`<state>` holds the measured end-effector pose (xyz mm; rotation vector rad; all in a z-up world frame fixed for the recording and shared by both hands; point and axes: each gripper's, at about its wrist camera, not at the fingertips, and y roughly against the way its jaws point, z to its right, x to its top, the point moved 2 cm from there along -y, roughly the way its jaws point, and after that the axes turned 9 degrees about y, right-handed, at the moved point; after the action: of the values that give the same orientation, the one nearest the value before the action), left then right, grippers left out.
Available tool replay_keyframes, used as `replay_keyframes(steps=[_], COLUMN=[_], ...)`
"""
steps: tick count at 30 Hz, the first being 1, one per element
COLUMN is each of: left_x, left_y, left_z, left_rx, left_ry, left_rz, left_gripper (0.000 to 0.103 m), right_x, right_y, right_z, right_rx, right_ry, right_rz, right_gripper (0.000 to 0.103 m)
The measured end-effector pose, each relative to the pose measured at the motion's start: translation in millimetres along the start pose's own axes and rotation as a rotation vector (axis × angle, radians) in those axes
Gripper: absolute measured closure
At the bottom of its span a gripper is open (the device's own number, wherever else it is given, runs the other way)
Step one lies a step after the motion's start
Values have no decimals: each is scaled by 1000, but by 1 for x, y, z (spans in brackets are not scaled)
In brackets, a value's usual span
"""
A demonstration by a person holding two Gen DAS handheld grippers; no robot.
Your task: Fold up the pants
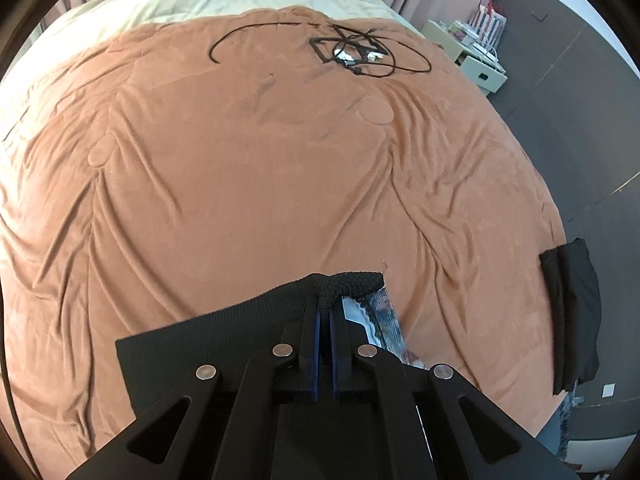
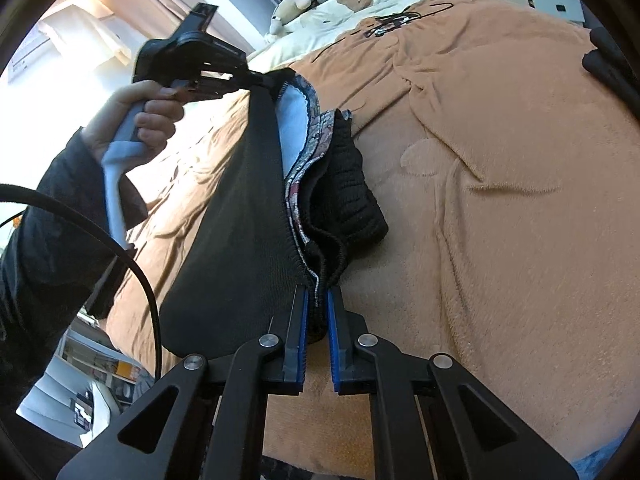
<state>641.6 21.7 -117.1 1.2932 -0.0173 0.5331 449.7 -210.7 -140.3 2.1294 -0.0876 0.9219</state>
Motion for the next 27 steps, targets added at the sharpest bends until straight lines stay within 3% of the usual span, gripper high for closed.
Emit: replay_keyframes(steps=[10,12,14,18,27], left_x=[20,24,28,29,11], left_y=[-36,-42,-46,-43,-18], left_z=[-7,-8,-7,-3,-27], left_rx=[2,-27,-46,-56,-60], left_ry=[40,68,81,59,27], left_rz=[-35,-54,-60,-34,-6], left_gripper=[99,98,87,51,48], right_x=[10,11,10,7,5], right_y=[7,6,5,4,8], right_z=[15,21,25,29,26], right_rx=[53,57,50,53,21], right_ry=[-50,-73,-85,-112,-126], right_rz=[40,38,37,30,32], right_gripper=[98,98,98,98,98])
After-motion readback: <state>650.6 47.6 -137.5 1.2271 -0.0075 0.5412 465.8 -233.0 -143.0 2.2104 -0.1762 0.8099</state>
